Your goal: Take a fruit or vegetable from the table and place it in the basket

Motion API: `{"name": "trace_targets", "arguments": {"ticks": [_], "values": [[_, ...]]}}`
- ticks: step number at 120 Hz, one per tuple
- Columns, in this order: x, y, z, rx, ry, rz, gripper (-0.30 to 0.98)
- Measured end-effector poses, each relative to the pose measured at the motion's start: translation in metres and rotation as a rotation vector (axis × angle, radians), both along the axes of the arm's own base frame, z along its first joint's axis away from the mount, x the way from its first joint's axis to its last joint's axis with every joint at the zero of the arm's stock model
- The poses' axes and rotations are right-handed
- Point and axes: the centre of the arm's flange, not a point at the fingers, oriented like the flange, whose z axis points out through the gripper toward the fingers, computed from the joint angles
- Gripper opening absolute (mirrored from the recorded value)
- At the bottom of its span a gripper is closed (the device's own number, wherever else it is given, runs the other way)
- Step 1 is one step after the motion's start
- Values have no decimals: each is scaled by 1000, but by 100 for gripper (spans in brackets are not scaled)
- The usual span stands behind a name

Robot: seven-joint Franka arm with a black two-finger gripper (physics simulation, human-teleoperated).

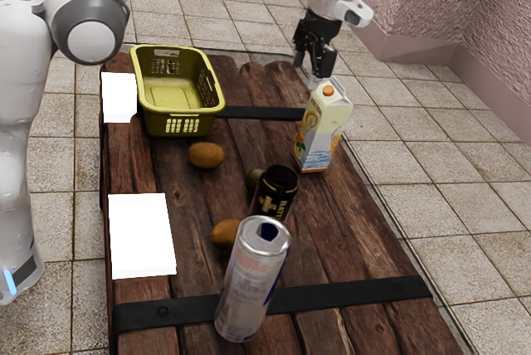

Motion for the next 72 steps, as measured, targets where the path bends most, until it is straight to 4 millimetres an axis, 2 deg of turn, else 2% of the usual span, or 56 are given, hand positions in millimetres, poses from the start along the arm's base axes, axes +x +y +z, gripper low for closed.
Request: {"name": "trace_targets", "arguments": {"ticks": [41, 53, 56, 59, 72], "values": [[0, 2, 8, 3, -49, 10, 69], [-10, -20, 31, -1, -81, -22, 69], [-11, -32, 33, -5, -82, -43, 69], [-10, -52, 34, -9, -82, -80, 69], [-21, -188, 25, -39, -64, -311, 68]]}}
